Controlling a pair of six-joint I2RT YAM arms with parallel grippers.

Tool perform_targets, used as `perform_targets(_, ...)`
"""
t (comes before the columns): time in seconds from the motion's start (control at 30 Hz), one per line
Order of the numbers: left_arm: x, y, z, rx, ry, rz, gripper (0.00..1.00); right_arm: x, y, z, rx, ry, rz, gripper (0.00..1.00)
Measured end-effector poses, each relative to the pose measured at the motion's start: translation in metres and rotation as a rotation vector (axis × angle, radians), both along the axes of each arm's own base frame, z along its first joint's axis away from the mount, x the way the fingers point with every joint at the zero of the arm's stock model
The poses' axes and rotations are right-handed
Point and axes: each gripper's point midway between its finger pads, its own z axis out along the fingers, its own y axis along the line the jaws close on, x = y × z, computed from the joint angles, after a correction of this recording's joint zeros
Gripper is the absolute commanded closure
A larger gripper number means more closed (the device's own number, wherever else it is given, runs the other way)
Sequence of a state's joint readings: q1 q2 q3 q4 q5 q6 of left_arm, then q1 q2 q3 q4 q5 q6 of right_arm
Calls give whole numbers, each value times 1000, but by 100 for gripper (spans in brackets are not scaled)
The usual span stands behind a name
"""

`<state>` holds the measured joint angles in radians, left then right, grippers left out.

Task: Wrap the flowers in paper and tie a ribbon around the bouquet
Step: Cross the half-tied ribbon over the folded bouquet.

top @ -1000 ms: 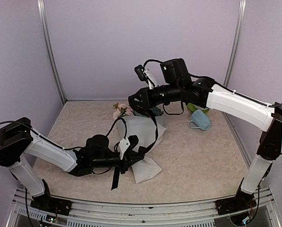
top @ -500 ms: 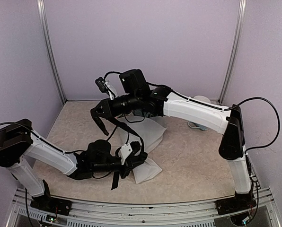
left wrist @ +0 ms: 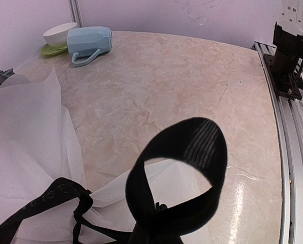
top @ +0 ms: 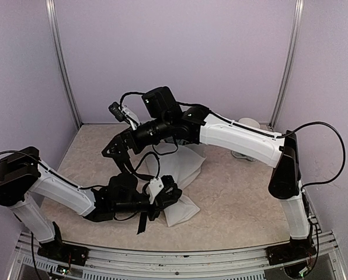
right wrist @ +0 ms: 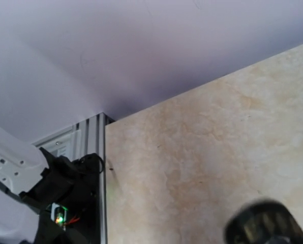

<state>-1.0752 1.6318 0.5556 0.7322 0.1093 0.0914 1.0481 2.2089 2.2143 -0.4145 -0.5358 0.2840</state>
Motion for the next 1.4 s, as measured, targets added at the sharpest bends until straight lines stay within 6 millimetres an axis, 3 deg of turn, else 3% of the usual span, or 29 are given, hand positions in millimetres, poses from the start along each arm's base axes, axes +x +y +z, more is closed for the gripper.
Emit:
perform_targets(0.13,-1,0,-1,1,4,-5,98,12,-23,17,-2,-49,-17,0)
perform_targets(0.33,-1,0,-1,-2,14,-8,98,22,-56,73,52,-174,-47,1)
perform_targets(0.43,0,0,0,-7,22,-9,98,15,-73,74,32,-221,-52,7)
perform_targets(0.53,2,1,1,-18,34,-13,98,-4,-107,57,-15,-257,-39,11)
perform_targets(0.67,7,4,3,-36,49,-12,97,-33,-169,25,-35,-261,-10,15)
perform_targets(0.77,8,4,5,-47,54,-17,97,-40,-191,-3,-36,-254,-11,17)
perform_targets(0.83,9,4,6,-51,56,-17,97,-42,-192,-25,-52,-231,7,17)
perform_targets(0.93,8,4,7,-56,60,-20,97,-48,-191,-76,-102,-170,44,21)
perform_targets(1.03,7,3,7,-57,65,-26,97,-50,-188,-108,-143,-123,76,40)
perform_targets(1.17,6,3,6,-58,73,-33,96,-49,-179,-119,-127,-107,110,57)
perform_targets(1.2,5,3,6,-59,73,-34,96,-49,-176,-121,-121,-102,117,67)
perform_targets(1.27,5,3,6,-59,75,-36,96,-49,-174,-127,-124,-87,121,100)
perform_targets(1.37,5,3,6,-59,75,-38,93,-48,-173,-130,-127,-82,118,100)
perform_targets(1.4,5,3,6,-59,76,-39,83,-48,-173,-130,-127,-81,117,100)
